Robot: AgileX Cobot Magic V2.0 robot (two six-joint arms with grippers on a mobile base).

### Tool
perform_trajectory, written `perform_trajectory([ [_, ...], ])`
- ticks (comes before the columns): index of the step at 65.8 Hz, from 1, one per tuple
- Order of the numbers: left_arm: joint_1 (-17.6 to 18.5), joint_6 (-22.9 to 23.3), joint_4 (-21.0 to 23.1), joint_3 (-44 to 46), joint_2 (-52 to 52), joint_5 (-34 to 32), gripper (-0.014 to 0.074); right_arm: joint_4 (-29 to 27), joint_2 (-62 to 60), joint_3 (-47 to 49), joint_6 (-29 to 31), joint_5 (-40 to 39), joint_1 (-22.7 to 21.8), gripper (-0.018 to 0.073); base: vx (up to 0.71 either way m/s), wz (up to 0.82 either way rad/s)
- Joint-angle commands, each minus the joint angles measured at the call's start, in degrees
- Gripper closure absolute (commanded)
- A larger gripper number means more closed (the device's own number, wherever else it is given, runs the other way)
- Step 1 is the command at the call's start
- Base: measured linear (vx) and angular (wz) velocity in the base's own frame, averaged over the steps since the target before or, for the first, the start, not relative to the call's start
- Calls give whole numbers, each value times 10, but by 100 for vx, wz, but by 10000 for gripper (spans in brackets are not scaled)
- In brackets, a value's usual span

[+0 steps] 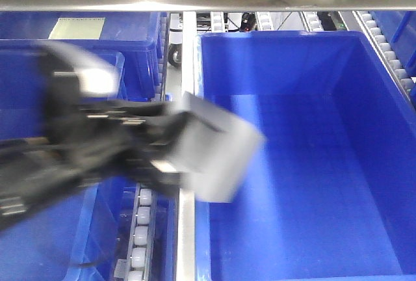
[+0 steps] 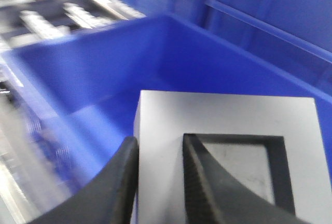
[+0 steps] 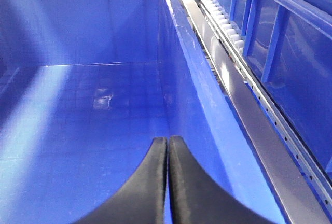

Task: Sort gray base to blue bin
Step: 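Swing the left arm over the blue bin and lower the base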

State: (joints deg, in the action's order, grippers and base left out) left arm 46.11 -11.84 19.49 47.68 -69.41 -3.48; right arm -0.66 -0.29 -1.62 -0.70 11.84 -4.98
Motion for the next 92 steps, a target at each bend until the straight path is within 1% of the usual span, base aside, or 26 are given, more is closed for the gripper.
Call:
perform_trajectory([
  [1, 34, 3, 6, 68, -44, -73, 603, 3, 11, -1, 7, -32, -2, 564, 0, 0],
  [11, 69, 3, 6, 153, -138, -65, 603, 3, 11, -1, 7, -32, -2, 564, 0, 0],
  [20, 85, 5, 6, 217, -216, -39, 603, 3, 11, -1, 7, -32, -2, 564, 0, 0],
  [33, 102, 9, 6, 283, -315, 10, 603, 3, 11, -1, 7, -32, -2, 564, 0, 0],
  [36, 102, 18, 6, 292, -335, 18, 602, 3, 11, -1, 7, -32, -2, 564, 0, 0],
  [40, 103, 48, 6, 303, -355, 29, 600, 3, 11, -1, 7, -32, -2, 564, 0, 0],
  [45, 102, 76, 6, 304, -372, 26, 594, 3, 11, -1, 7, -32, -2, 564, 0, 0],
  [54, 102, 82, 6, 304, -390, 30, 576, 3, 11, -1, 7, -32, -2, 564, 0, 0],
  [60, 102, 82, 6, 304, -399, 45, 549, 3, 11, -1, 7, -32, -2, 564, 0, 0],
  [68, 102, 82, 6, 304, -405, 63, 489, 3, 11, -1, 7, -32, -2, 564, 0, 0],
  [85, 102, 82, 6, 304, -405, 74, 293, 3, 11, -1, 7, -32, -2, 564, 0, 0],
  [92, 102, 82, 6, 304, -405, 74, 234, 3, 11, -1, 7, -32, -2, 564, 0, 0],
])
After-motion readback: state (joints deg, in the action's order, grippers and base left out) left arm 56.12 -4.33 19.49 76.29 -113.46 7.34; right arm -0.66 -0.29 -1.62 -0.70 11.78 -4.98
